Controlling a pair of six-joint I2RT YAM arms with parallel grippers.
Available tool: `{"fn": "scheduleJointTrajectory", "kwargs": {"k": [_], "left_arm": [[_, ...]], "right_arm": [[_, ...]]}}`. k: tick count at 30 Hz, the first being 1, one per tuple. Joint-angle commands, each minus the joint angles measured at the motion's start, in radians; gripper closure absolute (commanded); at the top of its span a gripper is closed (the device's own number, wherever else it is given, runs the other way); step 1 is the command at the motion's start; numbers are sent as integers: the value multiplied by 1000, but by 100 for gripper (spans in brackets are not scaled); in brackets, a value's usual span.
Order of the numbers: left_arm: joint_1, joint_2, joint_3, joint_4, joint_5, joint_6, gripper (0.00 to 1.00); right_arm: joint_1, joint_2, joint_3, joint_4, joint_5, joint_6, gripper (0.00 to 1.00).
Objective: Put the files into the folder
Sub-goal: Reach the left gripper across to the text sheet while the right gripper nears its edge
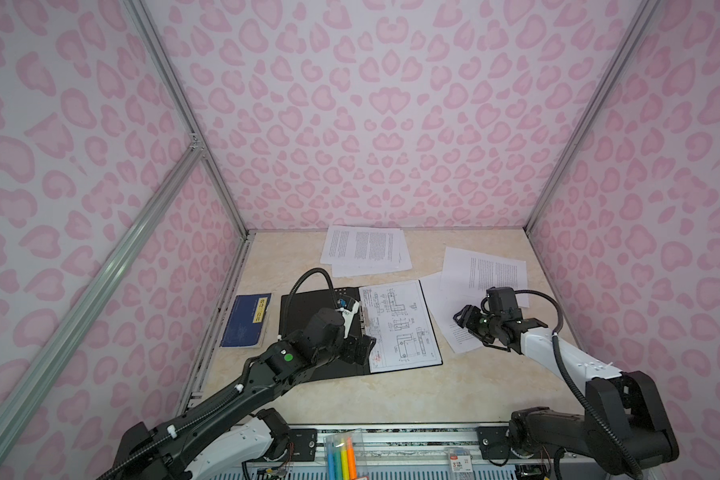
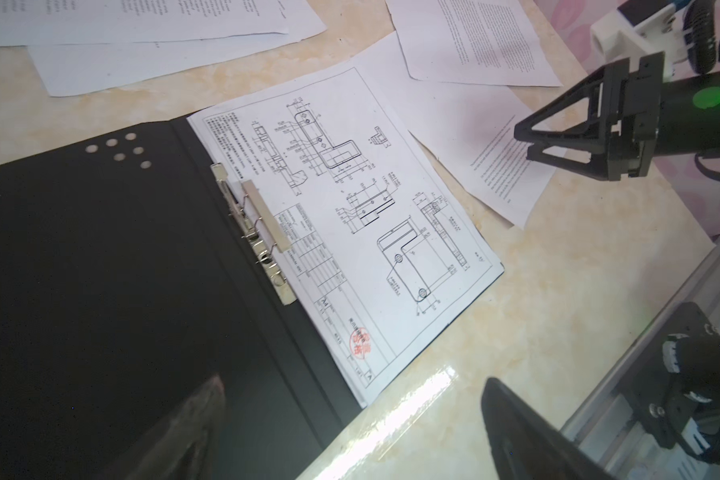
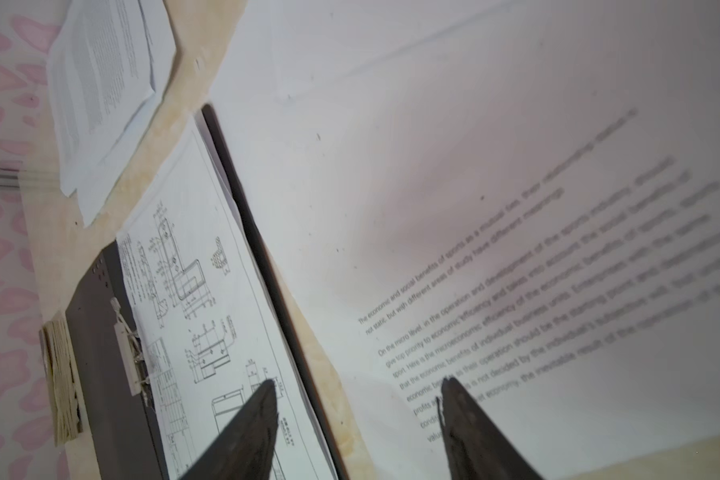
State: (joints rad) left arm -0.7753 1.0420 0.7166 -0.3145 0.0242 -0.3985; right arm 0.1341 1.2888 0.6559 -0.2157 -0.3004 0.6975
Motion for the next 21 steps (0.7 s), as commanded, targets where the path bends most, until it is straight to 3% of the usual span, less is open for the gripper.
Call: {"fn": "scheduleJointTrajectory", "kwargs": {"k": [1,6,11,15,21], "left_arm": [[-24,161,94,152,101,-73,1],[-103,553,407,174,148,-118,6],[-140,858,706,182,186,-154,10],[-141,1024,880,155,233,-166,14],[-140,1184,1032,135,282,-157,16]], "right_arm": [[-92,48,65,-66,28,-107,32],[-273,175,124,-32,1,-141,32],[-335,256,148,3,11,-133,33],[-338,312,117,33,-46,-122,34],[-338,265,2,76,-120,-89,34]]}}
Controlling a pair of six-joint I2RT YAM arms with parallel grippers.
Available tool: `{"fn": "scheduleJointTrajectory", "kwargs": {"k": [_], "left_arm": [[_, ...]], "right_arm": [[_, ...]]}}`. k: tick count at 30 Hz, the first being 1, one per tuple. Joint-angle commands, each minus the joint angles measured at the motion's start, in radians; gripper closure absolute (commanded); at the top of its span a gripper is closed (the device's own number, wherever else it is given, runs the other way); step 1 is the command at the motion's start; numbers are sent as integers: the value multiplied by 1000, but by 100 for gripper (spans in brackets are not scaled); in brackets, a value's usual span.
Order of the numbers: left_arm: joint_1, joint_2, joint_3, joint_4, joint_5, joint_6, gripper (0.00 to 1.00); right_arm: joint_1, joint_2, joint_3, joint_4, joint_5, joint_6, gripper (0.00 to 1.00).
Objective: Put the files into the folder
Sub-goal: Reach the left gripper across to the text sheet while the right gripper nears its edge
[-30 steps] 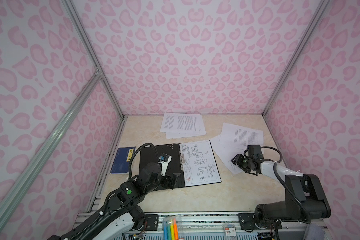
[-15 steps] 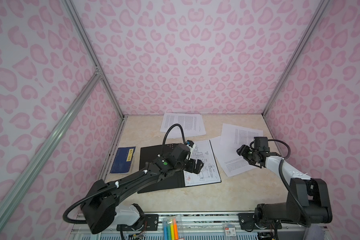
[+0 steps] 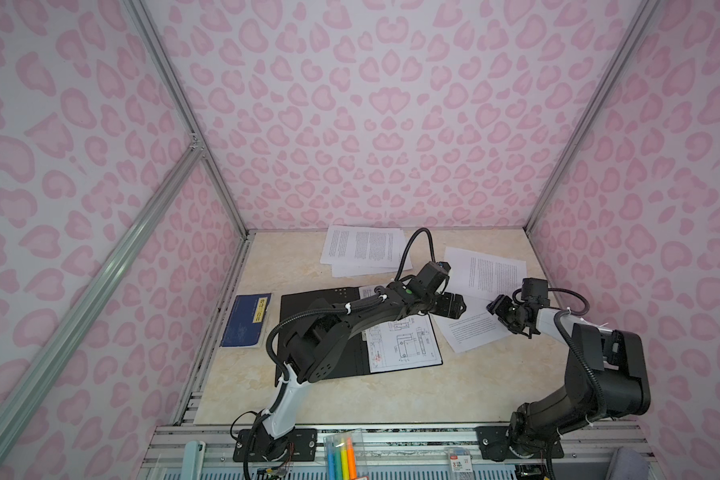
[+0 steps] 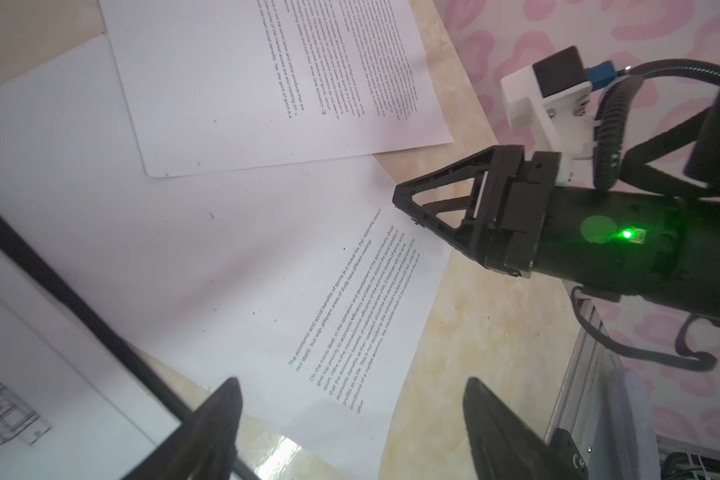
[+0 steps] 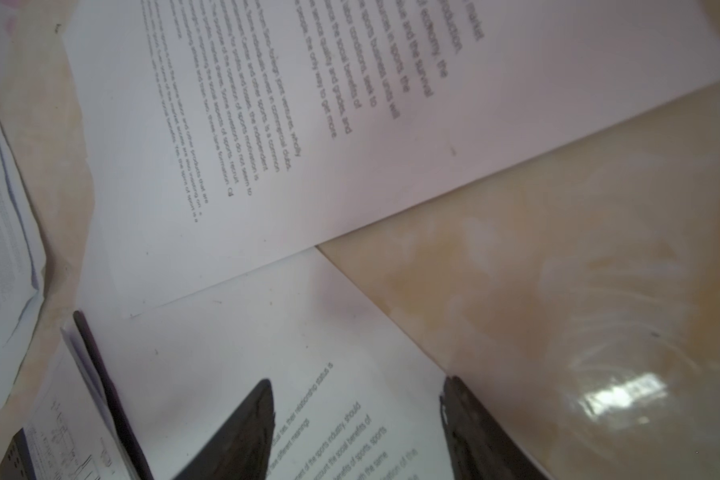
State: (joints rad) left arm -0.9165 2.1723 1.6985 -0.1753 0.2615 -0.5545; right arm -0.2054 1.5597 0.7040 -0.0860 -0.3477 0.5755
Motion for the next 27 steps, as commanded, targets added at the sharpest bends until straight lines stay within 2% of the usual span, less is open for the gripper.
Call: {"fn": "scheduleJointTrajectory", "kwargs": {"k": [1,6,9,12,15,19,27], "left_arm": [[1,76,71,-9,50,1,16],[10,149,128,-17,73,-1,16],[13,173,135,-16,89,6,16],[13,195,142,-15,114,17,16],[10,214,148,-22,137,27,16],[2,215,129,-36,142,45,16],[2,202,69,-41,136,56,16]], "right_arm": [[1,-18,-61,-53,-99,38,34],[8,-161,-163,-95,-145,70,35],[7,-292,-162,-182,-69,49,34],[4,-349,-147,-167,3,56,33],[-10,-294,-86,-157,-2,45,32],[-19,-126,46,-175,-10,-8,33],[-21,56,135,-108,-60,-18,33]]}}
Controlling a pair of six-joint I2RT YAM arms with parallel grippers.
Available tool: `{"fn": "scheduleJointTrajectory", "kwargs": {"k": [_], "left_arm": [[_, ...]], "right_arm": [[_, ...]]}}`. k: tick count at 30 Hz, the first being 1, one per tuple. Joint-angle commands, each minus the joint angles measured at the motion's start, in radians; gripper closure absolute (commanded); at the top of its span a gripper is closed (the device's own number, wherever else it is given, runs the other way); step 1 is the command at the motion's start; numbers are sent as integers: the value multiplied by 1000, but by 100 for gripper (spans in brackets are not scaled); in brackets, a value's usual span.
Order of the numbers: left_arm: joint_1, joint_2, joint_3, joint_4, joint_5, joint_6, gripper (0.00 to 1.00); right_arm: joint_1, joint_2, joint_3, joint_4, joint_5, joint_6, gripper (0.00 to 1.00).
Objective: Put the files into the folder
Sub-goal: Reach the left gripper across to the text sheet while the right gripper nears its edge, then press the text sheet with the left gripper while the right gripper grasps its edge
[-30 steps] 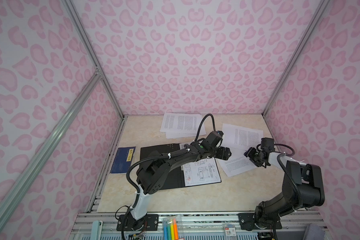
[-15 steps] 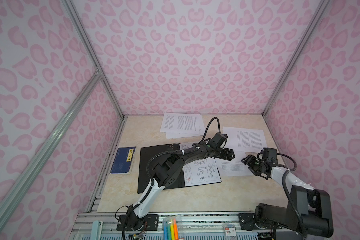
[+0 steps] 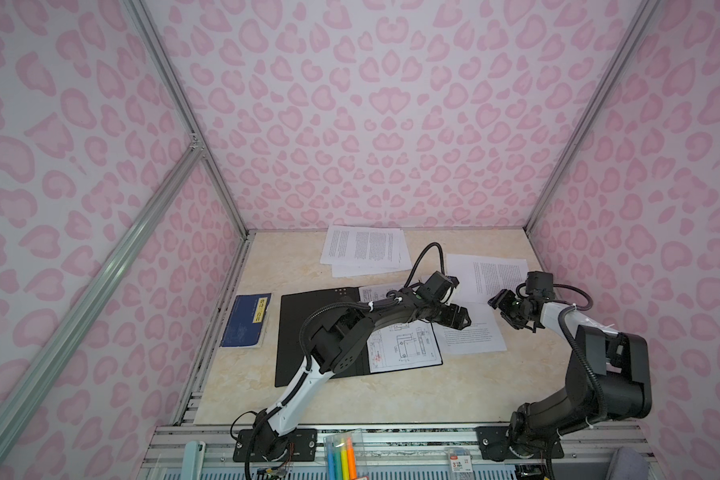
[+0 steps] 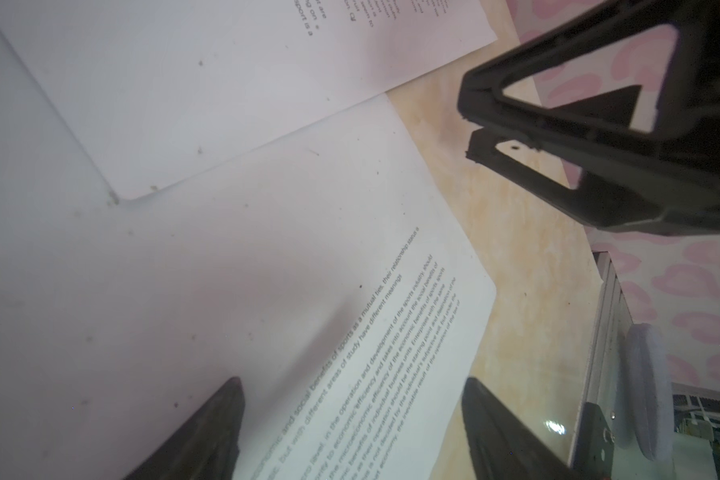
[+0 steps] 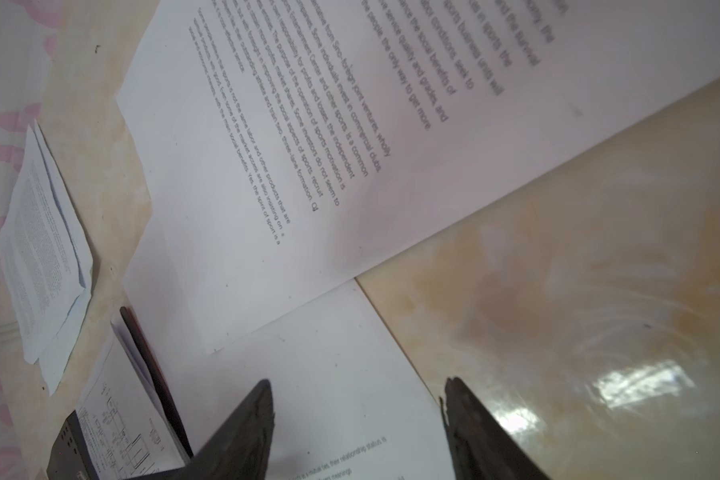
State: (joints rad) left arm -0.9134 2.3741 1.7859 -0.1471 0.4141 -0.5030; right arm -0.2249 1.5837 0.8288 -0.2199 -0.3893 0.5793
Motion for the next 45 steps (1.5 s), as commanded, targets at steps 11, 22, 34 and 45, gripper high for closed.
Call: {"fn": "scheduleJointTrajectory", "kwargs": {"k": [11,22,34,45], "left_arm": [[4,15,-27,-69,-14,21,16],[7,45,-5,-67,-3,24,16],[8,56,-4,-56,9,24,16],[8,34,-36,-38,15,27,16]], "right_arm": [[2,169,16,56,-112,-34,32],[12,124,-37,49,-256,-29,31],[8,39,-54,148,-426,45,26],[50,98,-2,131,-330,-2,25]]}}
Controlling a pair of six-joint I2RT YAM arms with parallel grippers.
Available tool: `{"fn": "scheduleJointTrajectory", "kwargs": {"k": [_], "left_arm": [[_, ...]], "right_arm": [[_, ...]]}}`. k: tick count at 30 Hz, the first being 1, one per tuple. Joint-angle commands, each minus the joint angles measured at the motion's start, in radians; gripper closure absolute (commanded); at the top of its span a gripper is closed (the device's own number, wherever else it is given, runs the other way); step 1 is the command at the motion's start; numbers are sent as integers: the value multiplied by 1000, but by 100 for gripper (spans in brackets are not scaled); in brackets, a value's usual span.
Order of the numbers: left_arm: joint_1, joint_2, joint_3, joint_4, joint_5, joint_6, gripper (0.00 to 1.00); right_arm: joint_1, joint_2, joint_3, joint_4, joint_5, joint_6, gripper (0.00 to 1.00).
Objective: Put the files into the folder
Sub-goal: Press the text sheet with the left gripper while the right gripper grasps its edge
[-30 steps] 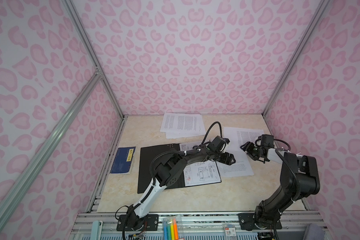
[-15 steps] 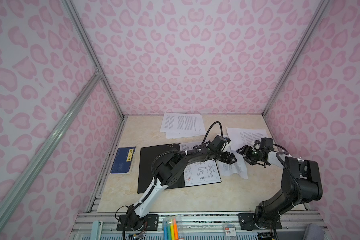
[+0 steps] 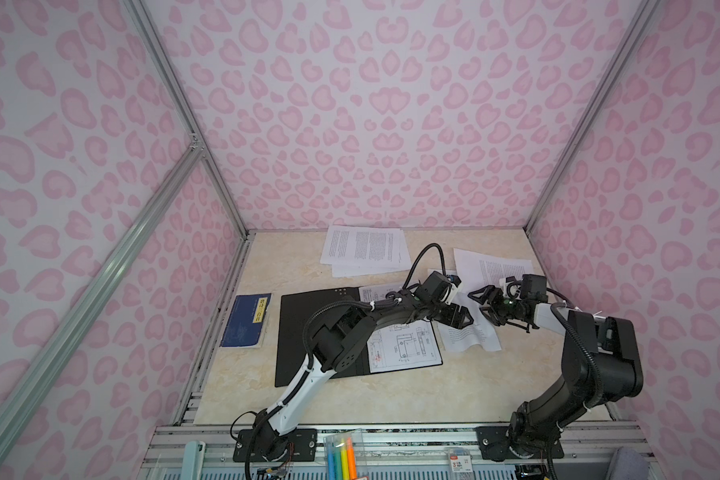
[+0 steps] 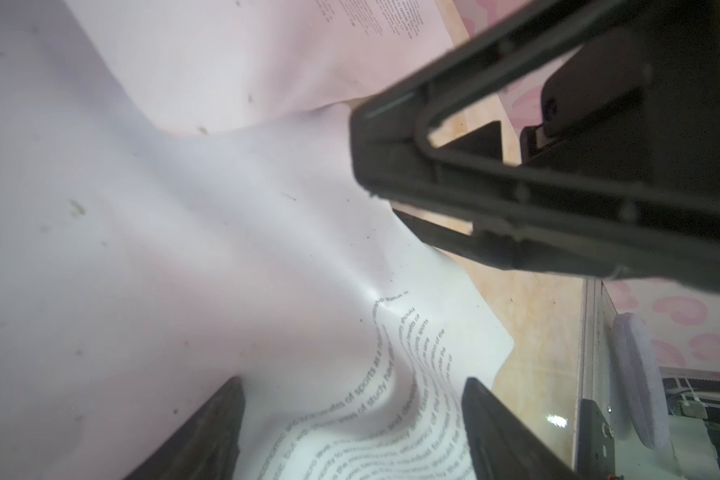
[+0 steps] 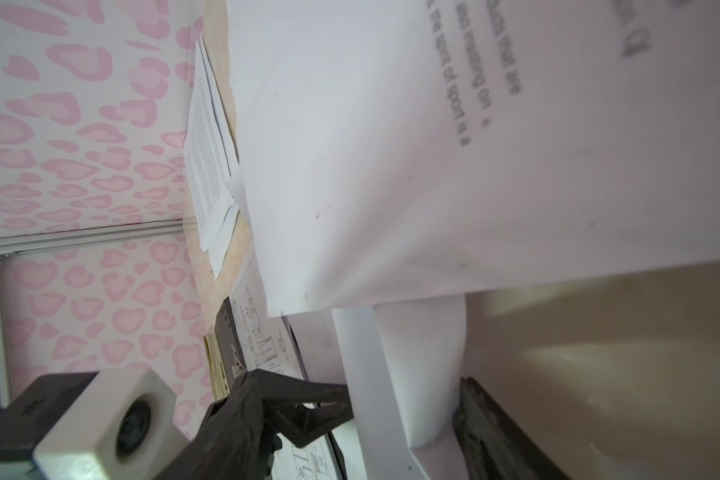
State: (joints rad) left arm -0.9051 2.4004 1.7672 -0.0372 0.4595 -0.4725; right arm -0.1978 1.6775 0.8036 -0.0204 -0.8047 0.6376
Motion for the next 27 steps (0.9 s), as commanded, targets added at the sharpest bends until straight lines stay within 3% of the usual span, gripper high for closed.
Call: {"fn": "scheduleJointTrajectory", "kwargs": {"k": [1,10,14,22,27], "left_arm": [[1,6,-17,-148,-30,-3,16],[10,12,-19,-147,-26,-5,16],[14,16,-17,-143,-20,-5,16],[14,7,-25,-134,-4,-3,16],[14,0,-39,-120,6,2,16]], "right_arm": [[29,2,28,-101,119,-75,25],[19,-80,-15,-261,199,-168,25],[-4,-130,-49,-154,121,-143,24],[0,-75,-47,126,-3,-62,24],[0,-34,-28,162,4,-86,24]]}}
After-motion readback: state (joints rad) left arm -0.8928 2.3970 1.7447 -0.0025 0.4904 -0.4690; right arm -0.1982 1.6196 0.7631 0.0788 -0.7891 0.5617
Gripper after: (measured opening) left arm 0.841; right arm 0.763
